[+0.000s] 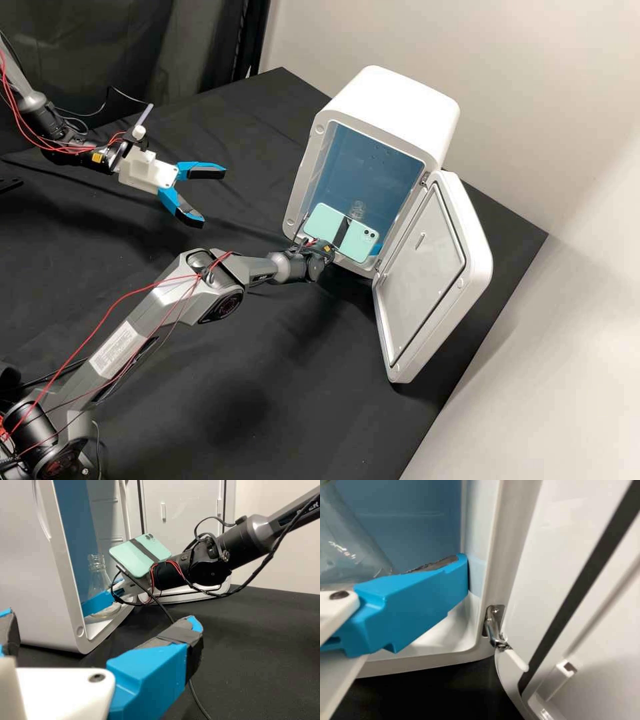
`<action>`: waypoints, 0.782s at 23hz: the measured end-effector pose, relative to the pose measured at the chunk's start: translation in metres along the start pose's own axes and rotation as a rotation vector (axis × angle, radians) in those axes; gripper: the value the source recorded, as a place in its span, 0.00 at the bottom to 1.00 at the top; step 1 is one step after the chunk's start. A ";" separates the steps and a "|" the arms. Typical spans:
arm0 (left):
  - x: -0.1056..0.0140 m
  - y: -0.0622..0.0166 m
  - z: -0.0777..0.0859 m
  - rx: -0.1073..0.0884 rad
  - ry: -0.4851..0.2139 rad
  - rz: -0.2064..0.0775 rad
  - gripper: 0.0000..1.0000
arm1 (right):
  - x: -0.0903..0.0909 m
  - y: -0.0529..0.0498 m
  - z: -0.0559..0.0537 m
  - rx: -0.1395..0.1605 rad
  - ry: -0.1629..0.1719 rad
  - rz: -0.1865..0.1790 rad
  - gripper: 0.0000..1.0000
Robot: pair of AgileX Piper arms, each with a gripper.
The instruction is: Place the flask in the incubator
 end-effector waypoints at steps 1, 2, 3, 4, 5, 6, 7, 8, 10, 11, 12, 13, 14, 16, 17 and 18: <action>0.000 0.0007 0.000 0.000 -0.001 0.003 1.00 | 0.000 0.001 0.001 0.001 -0.001 0.000 1.00; 0.000 0.0006 0.000 0.000 0.000 0.002 1.00 | 0.000 0.001 0.001 -0.006 0.000 -0.001 1.00; 0.001 0.0001 0.000 0.000 0.000 0.001 1.00 | 0.000 0.001 0.001 -0.003 0.000 -0.002 1.00; 0.001 0.0001 0.000 0.000 0.000 0.001 1.00 | 0.000 0.001 0.001 -0.001 0.000 -0.002 1.00; 0.001 0.0001 0.000 0.000 0.000 0.001 1.00 | 0.000 0.001 0.001 -0.001 0.000 -0.002 1.00; 0.001 0.0001 0.000 0.000 0.000 0.001 1.00 | 0.000 0.001 0.001 -0.001 0.000 -0.002 1.00; 0.001 0.0001 0.000 0.000 0.000 0.001 1.00 | 0.000 0.001 0.001 -0.001 0.000 -0.002 1.00; 0.001 0.0001 0.000 0.000 0.000 0.001 1.00 | 0.000 0.001 0.001 -0.001 0.000 -0.002 1.00; 0.001 0.0006 0.000 0.000 -0.001 0.003 1.00 | 0.000 0.001 0.001 -0.001 0.000 -0.002 1.00; 0.001 0.0007 0.000 0.000 -0.001 0.003 1.00 | 0.000 0.001 0.001 -0.001 0.000 -0.002 1.00; 0.002 0.0017 0.000 0.001 -0.001 0.007 1.00 | 0.000 0.001 0.001 0.006 0.000 -0.002 1.00; 0.002 0.0019 0.000 0.001 -0.002 0.008 1.00 | 0.000 0.001 0.001 0.009 0.001 -0.004 1.00; 0.002 0.0024 0.000 0.001 -0.002 0.010 1.00 | 0.000 0.001 0.001 0.004 0.001 -0.006 1.00; 0.003 0.0024 0.000 0.001 -0.002 0.009 1.00 | 0.000 0.001 0.001 0.005 0.001 -0.006 1.00; 0.003 0.0024 0.000 0.001 -0.002 0.009 1.00 | -0.001 0.001 0.001 0.003 -0.002 -0.006 1.00; 0.003 0.0024 0.000 0.001 -0.002 0.009 1.00 | -0.001 0.001 0.001 0.003 -0.002 -0.007 1.00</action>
